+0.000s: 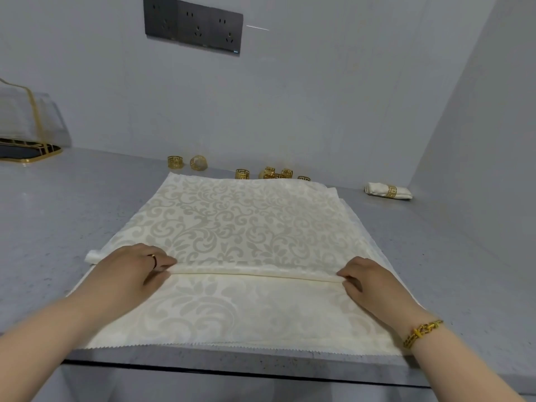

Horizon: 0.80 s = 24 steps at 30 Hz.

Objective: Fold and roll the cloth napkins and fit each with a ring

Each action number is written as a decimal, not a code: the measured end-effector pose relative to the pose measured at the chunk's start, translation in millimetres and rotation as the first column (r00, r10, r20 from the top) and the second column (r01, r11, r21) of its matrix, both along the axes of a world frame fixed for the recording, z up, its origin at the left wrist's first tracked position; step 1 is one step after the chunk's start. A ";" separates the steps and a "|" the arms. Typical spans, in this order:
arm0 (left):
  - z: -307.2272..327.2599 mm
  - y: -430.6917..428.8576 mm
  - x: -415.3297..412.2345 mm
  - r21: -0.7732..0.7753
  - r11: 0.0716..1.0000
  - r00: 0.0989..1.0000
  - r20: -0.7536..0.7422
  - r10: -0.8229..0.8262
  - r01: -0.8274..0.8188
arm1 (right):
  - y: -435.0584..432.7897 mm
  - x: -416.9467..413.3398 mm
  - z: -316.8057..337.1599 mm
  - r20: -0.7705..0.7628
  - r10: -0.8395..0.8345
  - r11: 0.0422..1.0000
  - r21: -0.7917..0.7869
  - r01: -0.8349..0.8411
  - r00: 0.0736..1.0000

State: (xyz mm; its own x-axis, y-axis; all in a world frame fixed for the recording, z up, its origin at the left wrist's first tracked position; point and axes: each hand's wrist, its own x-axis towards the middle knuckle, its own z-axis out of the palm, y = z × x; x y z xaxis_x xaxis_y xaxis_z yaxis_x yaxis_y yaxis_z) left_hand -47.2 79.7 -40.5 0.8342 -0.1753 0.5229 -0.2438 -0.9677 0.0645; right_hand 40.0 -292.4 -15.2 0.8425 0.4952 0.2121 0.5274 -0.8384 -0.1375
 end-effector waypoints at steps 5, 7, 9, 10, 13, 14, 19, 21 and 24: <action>1.4 -3.0 1.2 -0.116 0.989 0.996 -0.041 0.082 -0.086 | 0.5 -4.3 3.0 0.022 -0.057 0.998 -0.020 0.057 0.998; 4.2 -3.1 -9.1 -0.086 0.995 0.998 -0.035 0.053 -0.056 | -7.7 -12.7 6.4 -0.005 -0.050 0.998 -0.027 0.050 0.999; 8.0 -4.6 -22.5 -0.097 0.995 0.993 -0.119 -0.018 0.007 | -17.6 -24.9 8.3 -0.070 -0.059 0.998 -0.005 0.059 0.996; 11.1 -5.8 -28.4 -0.153 0.988 0.982 -0.180 -0.051 0.023 | -21.6 -30.8 9.4 -0.113 -0.064 0.998 0.015 0.066 0.992; 10.7 -8.8 -34.7 -0.375 0.927 0.944 -0.305 -0.122 -0.001 | -27.4 -42.8 14.2 -0.256 -0.085 0.985 0.125 0.121 0.963; 7.6 -8.8 -34.1 -0.447 0.894 0.942 -0.314 -0.119 -0.036 | -27.8 -44.2 15.4 -0.294 -0.087 0.975 0.171 0.142 0.952; 7.8 -18.8 -31.2 -0.552 0.821 0.969 -0.248 0.010 -0.150 | -20.2 -37.8 12.5 -0.312 -0.129 0.959 0.204 0.199 0.941; 6.7 -18.0 -29.7 -0.437 0.895 0.982 -0.187 0.005 -0.088 | -15.9 -36.0 9.2 -0.215 -0.143 0.978 0.117 0.171 0.966; 3.1 -8.4 -33.9 -0.194 0.981 0.991 -0.132 -0.037 0.011 | -14.0 -36.6 2.9 -0.056 -0.075 0.995 0.055 0.078 0.996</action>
State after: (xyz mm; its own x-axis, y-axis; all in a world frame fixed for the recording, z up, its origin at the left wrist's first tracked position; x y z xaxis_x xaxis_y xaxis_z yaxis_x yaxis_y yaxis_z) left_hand -81.1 71.3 -37.4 0.8959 -0.1030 0.4322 -0.2429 -0.9281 0.2824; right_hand 3.5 -306.4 -12.3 0.8886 0.4170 0.1912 0.4523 -0.8661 -0.2130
